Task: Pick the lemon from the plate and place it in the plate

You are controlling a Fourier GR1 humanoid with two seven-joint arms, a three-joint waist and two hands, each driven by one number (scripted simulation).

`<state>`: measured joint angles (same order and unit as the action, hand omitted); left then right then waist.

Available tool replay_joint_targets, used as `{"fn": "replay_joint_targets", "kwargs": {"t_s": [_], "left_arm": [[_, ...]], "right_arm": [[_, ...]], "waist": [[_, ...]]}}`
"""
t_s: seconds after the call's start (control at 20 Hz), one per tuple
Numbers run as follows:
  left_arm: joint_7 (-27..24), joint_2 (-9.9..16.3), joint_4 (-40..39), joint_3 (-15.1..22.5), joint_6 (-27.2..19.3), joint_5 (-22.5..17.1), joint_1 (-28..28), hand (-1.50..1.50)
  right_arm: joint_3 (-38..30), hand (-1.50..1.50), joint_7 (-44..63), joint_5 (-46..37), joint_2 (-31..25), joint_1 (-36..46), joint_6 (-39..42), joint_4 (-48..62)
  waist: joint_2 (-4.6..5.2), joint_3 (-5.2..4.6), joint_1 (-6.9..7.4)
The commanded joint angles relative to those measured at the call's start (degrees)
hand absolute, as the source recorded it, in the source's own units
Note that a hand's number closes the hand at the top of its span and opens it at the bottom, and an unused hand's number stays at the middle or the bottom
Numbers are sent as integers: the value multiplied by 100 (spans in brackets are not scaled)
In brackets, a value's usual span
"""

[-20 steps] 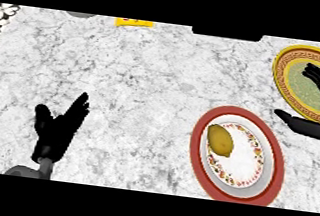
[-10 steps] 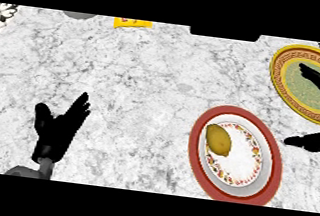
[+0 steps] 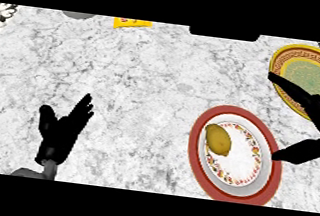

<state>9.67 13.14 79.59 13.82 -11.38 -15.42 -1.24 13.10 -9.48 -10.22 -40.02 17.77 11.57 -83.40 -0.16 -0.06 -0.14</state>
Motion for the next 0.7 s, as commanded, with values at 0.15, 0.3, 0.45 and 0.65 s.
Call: {"fn": "replay_joint_targets", "kwargs": {"t_s": [0.15, 0.3, 0.45, 0.65], "left_arm": [[56, -37, -27, -154, 158, 140, -43, 0], [330, -141, 484, -75, 35, 169, 242, 0], [-56, -108, -45, -253, 436, 209, 249, 0], [-21, -174, -39, -373, 397, 398, 157, 0]], "right_arm": [[480, -150, 762, -1140, 633, -437, -292, -602], [501, -150, 1495, -1275, 843, -434, -64, -927], [453, -150, 1538, -1441, 1187, -241, 255, -675], [402, -150, 1359, -1600, 1274, -681, 529, -875]], "waist": [[11, 5, 12], [5, 5, 22], [15, 5, 27], [13, 5, 9]]}}
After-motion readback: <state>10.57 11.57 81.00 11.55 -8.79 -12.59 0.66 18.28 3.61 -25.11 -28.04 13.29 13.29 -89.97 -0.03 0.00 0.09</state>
